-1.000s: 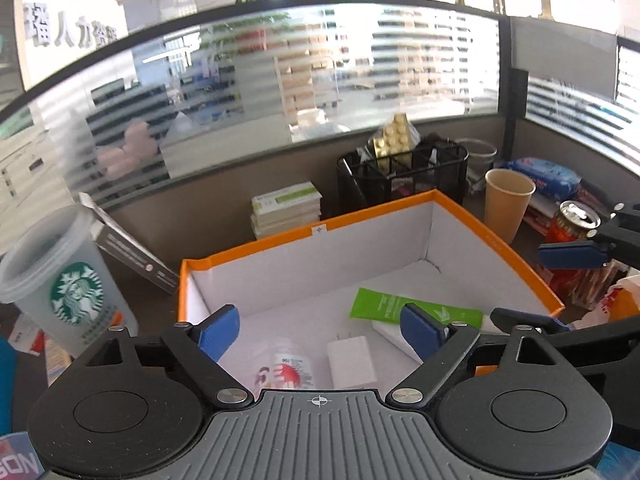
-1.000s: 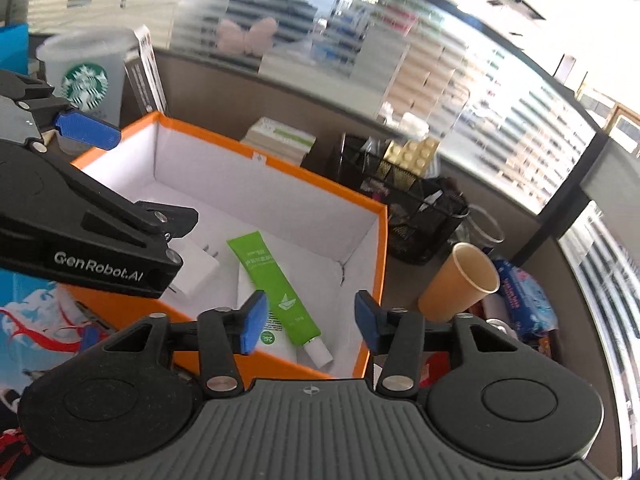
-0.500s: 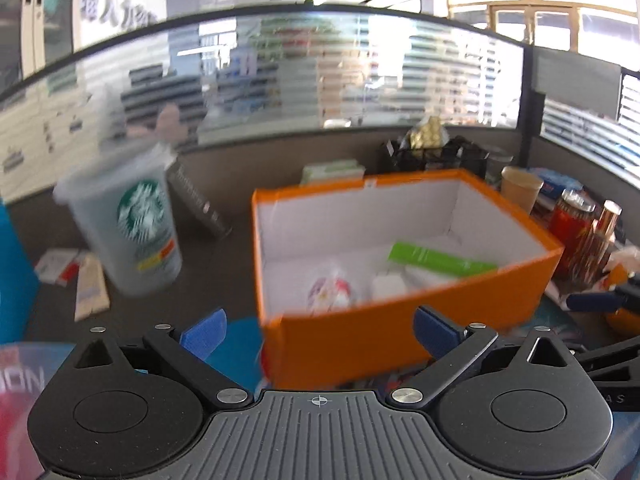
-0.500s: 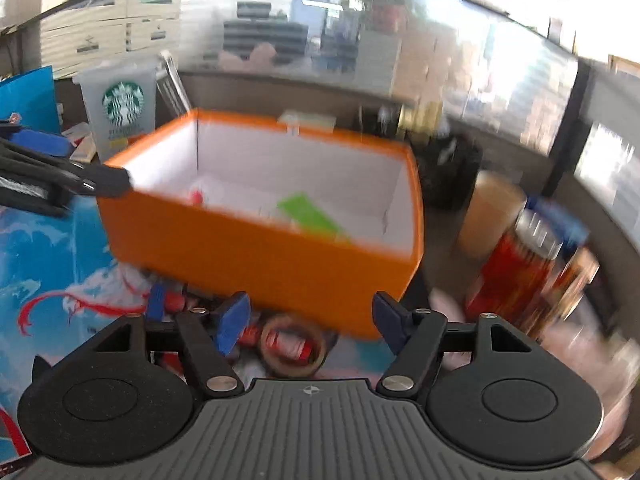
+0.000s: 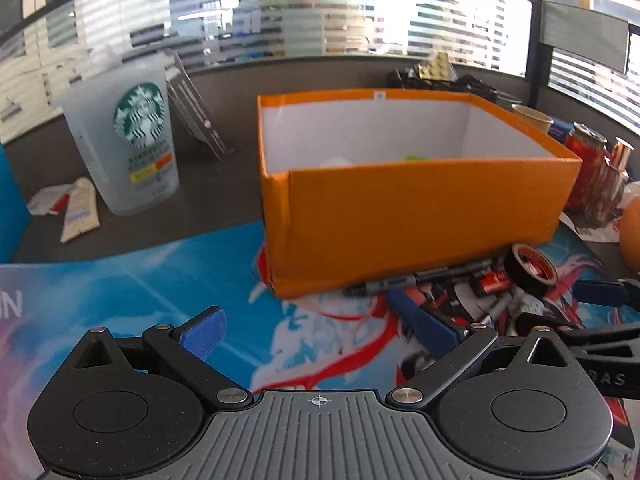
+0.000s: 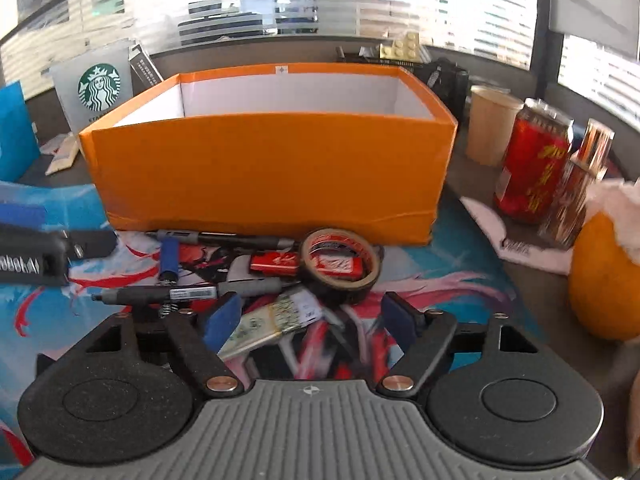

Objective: Organize rigid objects
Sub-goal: 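Move both grippers back to the pile of pens and tape, then grasp the small white-green tube with the right gripper while the left grasps a black pen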

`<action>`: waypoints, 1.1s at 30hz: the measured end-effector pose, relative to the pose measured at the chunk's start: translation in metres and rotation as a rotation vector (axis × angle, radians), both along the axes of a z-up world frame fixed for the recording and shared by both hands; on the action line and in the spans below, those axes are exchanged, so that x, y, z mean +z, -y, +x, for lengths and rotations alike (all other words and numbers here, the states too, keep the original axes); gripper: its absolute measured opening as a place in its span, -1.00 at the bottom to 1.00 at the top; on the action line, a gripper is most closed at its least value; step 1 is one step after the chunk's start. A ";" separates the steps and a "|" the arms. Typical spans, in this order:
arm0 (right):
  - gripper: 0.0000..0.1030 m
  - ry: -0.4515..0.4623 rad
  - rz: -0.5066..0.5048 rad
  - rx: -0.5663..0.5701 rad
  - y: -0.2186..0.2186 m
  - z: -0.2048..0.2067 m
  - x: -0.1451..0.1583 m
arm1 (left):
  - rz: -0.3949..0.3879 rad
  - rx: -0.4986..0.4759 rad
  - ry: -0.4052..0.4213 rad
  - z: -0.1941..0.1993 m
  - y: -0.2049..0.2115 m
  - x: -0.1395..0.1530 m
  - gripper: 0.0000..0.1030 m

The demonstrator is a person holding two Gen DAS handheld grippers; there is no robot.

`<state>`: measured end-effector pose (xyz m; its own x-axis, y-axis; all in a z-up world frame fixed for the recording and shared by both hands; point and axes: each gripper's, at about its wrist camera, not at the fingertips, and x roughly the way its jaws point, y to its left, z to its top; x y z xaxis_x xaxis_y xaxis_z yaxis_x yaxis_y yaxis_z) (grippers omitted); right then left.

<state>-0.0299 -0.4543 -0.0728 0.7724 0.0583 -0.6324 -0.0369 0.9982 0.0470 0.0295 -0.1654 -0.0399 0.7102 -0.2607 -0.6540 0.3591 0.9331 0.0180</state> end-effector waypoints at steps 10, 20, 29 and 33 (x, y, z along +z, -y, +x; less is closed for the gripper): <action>0.52 -0.021 -0.057 0.007 -0.023 0.008 -0.010 | -0.013 0.000 -0.012 0.000 -0.008 -0.003 0.97; -0.35 -0.022 -0.055 0.073 0.030 -0.020 -0.002 | -0.014 -0.138 -0.002 -0.013 0.016 -0.003 0.97; -0.48 0.014 -0.067 0.084 0.038 -0.028 -0.005 | 0.054 -0.300 0.034 -0.015 0.059 -0.011 0.93; -0.48 0.016 -0.047 0.094 0.042 -0.027 -0.005 | 0.044 -0.370 0.001 -0.011 0.070 -0.016 0.75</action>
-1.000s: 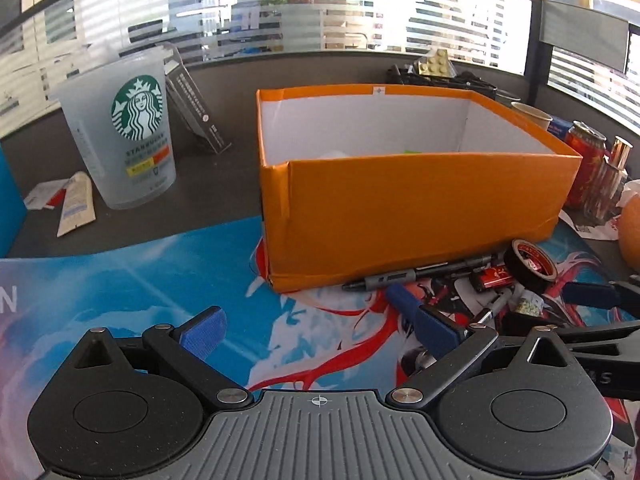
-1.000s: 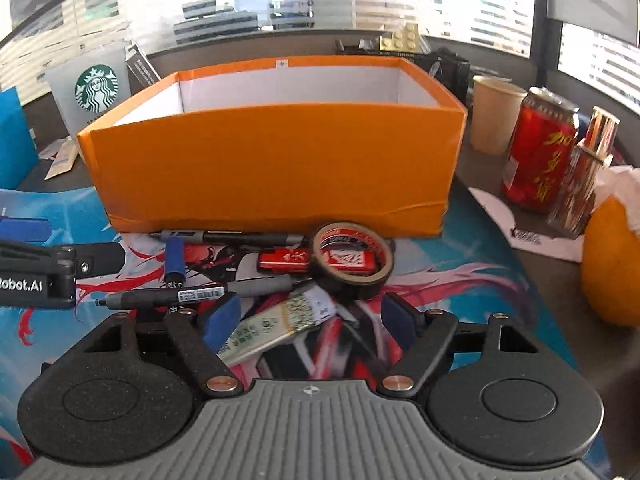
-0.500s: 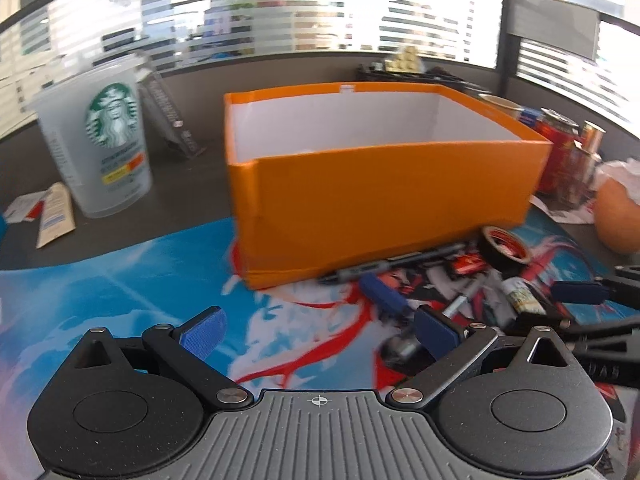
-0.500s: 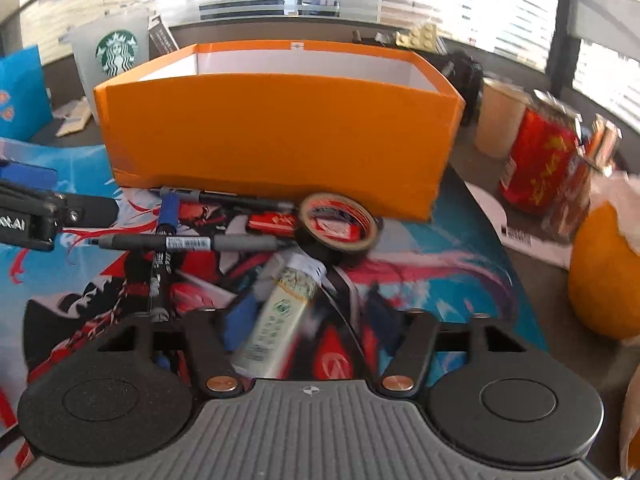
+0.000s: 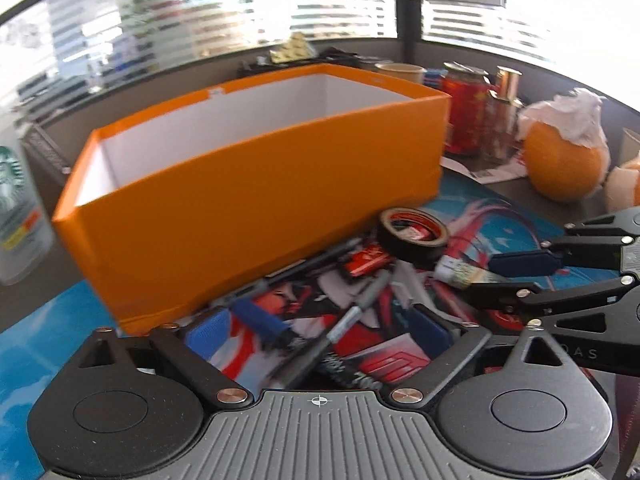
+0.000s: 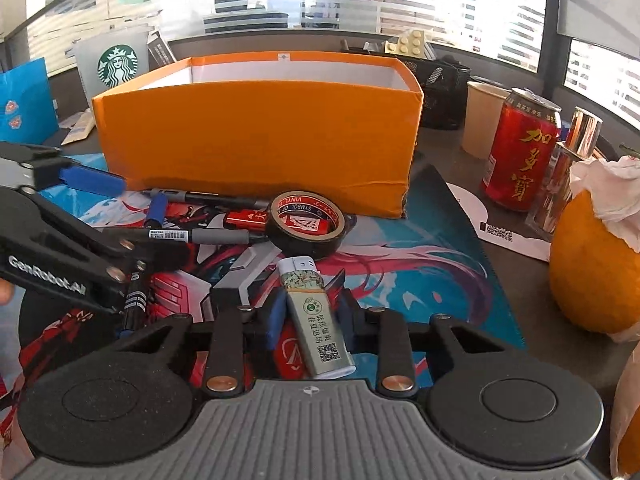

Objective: Organize rigid objects
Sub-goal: 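Grasp the small white-green tube with the right gripper while the left grasps a black pen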

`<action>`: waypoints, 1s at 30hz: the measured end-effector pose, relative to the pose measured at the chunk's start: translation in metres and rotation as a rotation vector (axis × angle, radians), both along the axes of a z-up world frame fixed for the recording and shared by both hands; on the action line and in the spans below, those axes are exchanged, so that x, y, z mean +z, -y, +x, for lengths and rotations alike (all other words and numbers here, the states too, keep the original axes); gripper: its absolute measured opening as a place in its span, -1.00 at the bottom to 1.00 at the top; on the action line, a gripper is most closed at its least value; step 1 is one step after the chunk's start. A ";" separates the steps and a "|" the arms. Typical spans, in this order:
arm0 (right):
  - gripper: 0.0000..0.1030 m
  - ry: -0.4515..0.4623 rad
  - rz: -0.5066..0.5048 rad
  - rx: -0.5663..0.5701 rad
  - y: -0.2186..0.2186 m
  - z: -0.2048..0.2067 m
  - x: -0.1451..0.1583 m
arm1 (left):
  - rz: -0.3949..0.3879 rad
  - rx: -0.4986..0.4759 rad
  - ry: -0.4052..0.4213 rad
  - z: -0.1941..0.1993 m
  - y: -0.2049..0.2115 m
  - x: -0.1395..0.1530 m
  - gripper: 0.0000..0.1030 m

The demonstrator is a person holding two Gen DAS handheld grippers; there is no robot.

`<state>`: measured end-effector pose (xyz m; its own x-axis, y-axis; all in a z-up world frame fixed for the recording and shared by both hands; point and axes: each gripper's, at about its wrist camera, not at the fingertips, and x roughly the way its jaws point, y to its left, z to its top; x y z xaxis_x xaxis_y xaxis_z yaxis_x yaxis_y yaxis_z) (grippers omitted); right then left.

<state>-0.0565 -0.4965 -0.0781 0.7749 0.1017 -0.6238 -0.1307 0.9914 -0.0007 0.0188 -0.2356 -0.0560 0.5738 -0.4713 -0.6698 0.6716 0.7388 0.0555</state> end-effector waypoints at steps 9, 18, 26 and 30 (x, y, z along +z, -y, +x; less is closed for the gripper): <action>-0.44 0.004 0.006 0.005 0.001 0.000 -0.001 | -0.009 -0.053 -0.043 0.009 0.006 -0.007 -0.27; -0.41 0.000 0.013 -0.014 0.002 -0.001 -0.001 | -0.051 -0.062 -0.079 0.002 -0.005 -0.002 -0.64; -0.40 0.000 0.010 -0.019 0.001 -0.001 -0.002 | -0.078 -0.026 -0.044 -0.006 -0.022 0.010 -0.79; -0.55 0.002 -0.009 -0.022 -0.002 -0.002 -0.002 | -0.095 -0.002 -0.063 -0.006 -0.031 0.011 -0.86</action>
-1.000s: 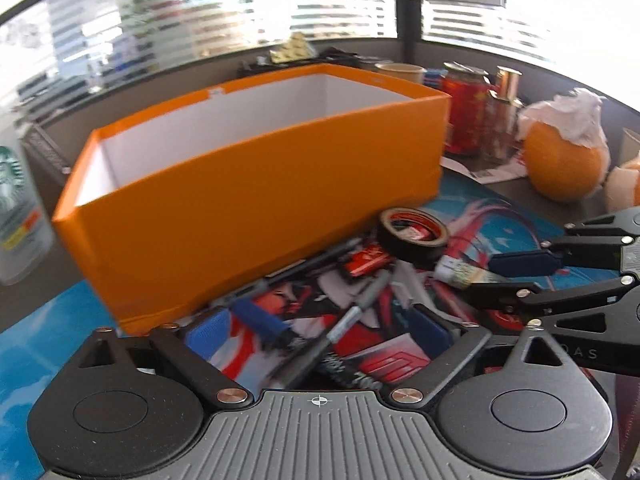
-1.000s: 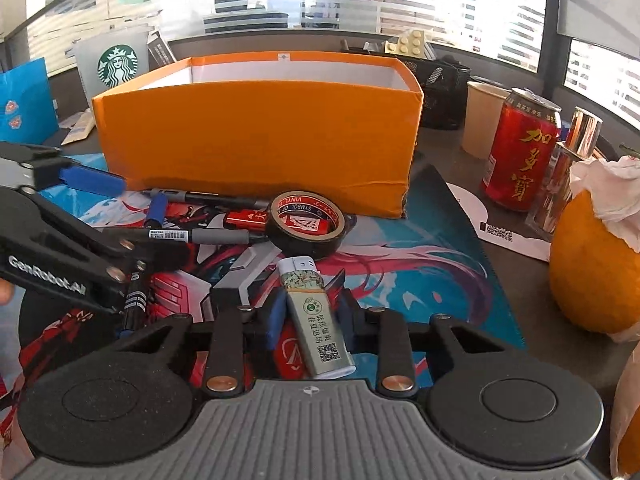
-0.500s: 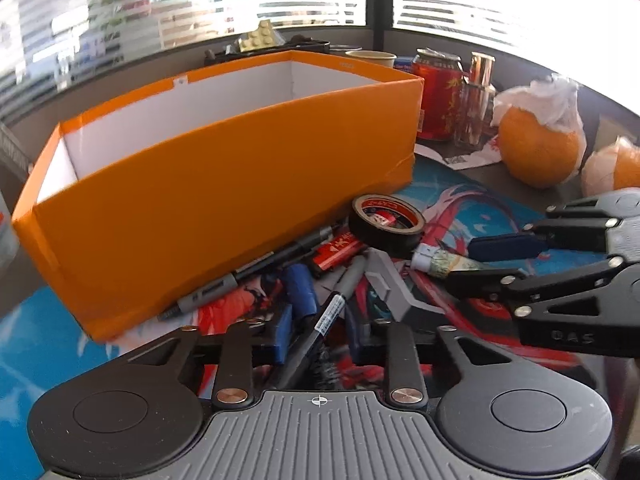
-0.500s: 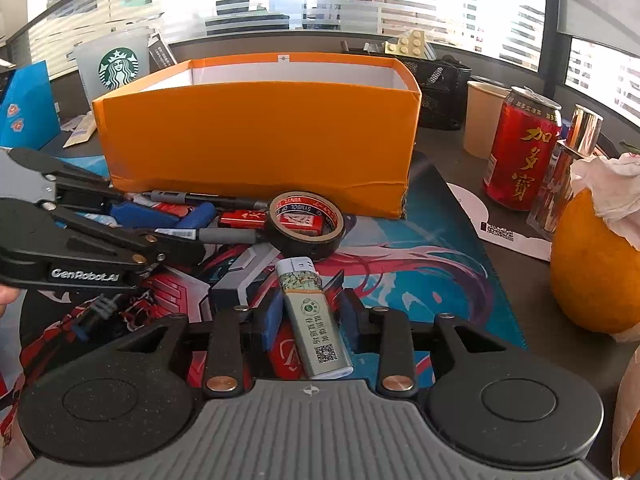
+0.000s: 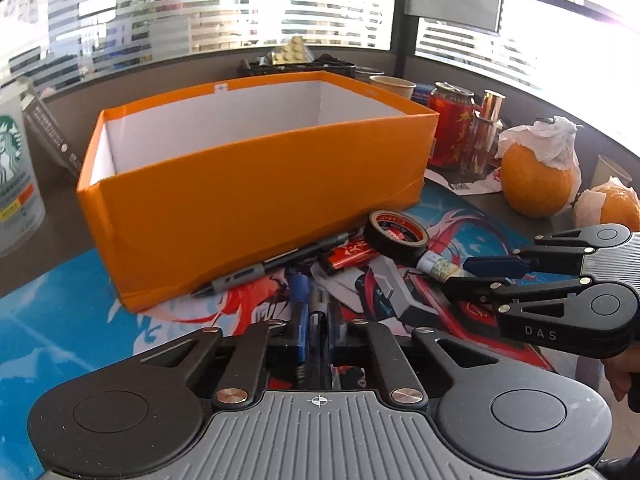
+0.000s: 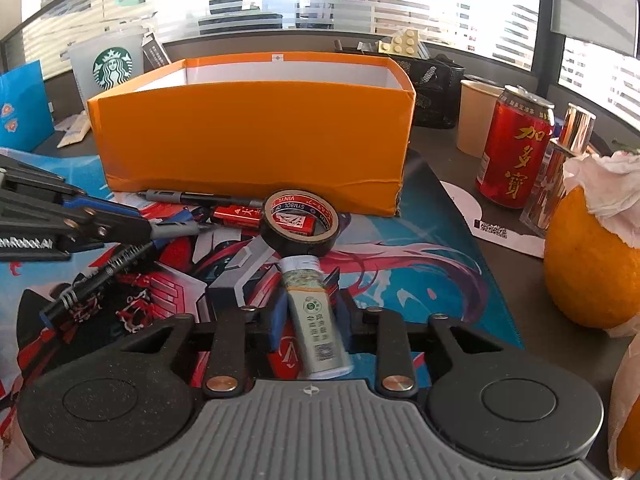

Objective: Organize rigid objects
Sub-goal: 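Grasp the small white-green tube with the right gripper while the left grasps a black pen, then carry the white-green tube and black pen with both grippers over the orange box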

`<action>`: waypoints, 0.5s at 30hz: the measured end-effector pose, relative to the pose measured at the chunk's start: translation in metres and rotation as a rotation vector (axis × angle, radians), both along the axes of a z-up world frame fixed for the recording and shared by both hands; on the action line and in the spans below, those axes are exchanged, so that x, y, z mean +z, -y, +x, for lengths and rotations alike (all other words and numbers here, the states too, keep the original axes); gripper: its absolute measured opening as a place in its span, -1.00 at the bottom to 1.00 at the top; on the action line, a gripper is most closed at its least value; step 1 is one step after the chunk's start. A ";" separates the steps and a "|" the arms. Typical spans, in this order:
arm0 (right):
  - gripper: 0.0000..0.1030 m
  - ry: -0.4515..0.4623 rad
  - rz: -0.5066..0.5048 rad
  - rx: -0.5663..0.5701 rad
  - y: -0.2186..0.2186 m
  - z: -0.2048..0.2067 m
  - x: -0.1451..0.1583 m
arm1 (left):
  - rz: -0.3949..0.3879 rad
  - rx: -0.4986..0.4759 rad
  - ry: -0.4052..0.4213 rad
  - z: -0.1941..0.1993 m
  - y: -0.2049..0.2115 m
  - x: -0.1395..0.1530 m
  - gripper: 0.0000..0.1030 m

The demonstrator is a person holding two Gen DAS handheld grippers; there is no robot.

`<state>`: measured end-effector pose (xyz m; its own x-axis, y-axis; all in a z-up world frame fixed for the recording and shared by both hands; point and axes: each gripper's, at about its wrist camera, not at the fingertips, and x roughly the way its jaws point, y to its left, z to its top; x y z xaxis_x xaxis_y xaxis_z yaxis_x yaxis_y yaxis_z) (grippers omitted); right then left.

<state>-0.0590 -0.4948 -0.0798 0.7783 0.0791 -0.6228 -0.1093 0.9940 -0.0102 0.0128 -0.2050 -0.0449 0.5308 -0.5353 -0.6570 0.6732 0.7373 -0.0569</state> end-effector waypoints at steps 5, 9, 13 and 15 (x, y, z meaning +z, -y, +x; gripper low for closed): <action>-0.59 0.000 0.025 -0.019 0.003 -0.001 0.001 | -0.018 0.025 -0.022 -0.001 -0.008 0.000 -0.86; -0.59 -0.005 0.058 -0.022 0.005 -0.005 0.002 | -0.038 0.037 -0.007 -0.006 -0.014 0.008 -0.86; -0.59 0.001 0.128 -0.020 0.010 -0.010 0.008 | -0.065 0.036 0.009 -0.011 -0.019 0.020 -0.86; -0.59 0.013 0.147 -0.019 0.012 -0.012 0.013 | -0.071 0.033 0.027 -0.014 -0.020 0.028 -0.86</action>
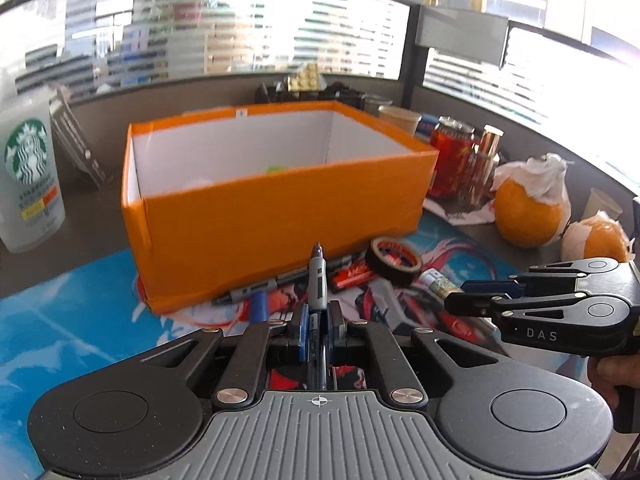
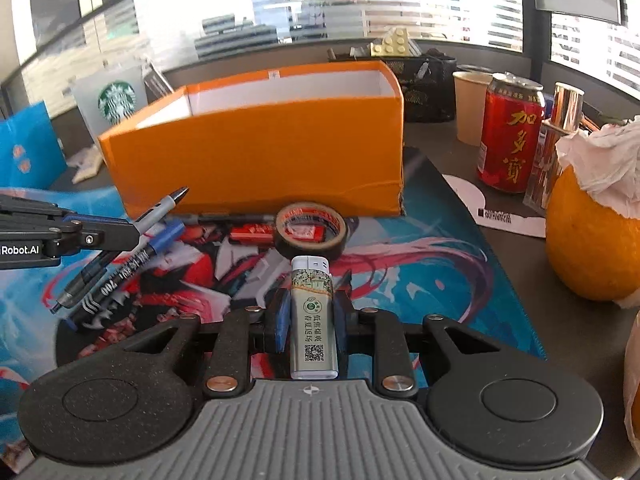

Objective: Organize rigid objects
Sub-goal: 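Carry the white-green tube and black pen with both grippers over the orange box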

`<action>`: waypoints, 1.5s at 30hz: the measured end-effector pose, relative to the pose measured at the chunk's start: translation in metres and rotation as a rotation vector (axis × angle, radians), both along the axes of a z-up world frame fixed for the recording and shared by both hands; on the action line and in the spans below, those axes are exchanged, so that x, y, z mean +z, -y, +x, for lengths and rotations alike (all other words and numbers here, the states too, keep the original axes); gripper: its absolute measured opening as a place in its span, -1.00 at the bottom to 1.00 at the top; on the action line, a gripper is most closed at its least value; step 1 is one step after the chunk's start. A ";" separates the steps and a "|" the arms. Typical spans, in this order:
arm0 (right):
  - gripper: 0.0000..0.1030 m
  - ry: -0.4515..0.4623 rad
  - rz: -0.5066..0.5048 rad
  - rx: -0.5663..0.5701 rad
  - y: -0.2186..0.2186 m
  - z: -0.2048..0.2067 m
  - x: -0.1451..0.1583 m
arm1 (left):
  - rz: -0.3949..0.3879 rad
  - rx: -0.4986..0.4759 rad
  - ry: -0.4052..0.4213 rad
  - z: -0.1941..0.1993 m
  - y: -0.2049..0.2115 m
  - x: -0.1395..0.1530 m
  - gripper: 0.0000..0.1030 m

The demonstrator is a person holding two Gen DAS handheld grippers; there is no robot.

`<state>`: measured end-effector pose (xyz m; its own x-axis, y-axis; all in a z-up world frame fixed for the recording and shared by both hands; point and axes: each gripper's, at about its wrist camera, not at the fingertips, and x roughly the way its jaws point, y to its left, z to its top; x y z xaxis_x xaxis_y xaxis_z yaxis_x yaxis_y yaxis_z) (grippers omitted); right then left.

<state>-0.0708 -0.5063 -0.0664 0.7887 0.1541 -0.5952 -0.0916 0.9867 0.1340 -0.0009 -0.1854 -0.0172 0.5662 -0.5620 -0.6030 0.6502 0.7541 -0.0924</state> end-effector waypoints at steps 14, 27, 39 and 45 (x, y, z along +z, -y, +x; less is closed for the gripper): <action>-0.59 0.130 -0.018 0.022 -0.006 0.003 0.052 | -0.032 0.007 0.123 0.000 -0.003 0.057 -0.86; -0.59 0.242 -0.058 0.054 -0.013 0.027 0.102 | -0.057 0.051 0.205 0.021 -0.006 0.100 -0.86; -0.59 0.292 -0.084 0.088 -0.020 0.075 0.136 | -0.072 0.089 0.214 0.066 0.000 0.120 -0.86; -0.59 0.289 -0.083 0.109 -0.027 0.105 0.140 | -0.085 0.088 0.192 0.090 0.012 0.120 -0.86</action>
<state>0.0342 -0.4791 0.0733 0.9085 0.2072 -0.3629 -0.2197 0.9755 0.0068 0.0886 -0.1971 0.1023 0.7151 -0.5495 -0.4320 0.5937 0.8037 -0.0394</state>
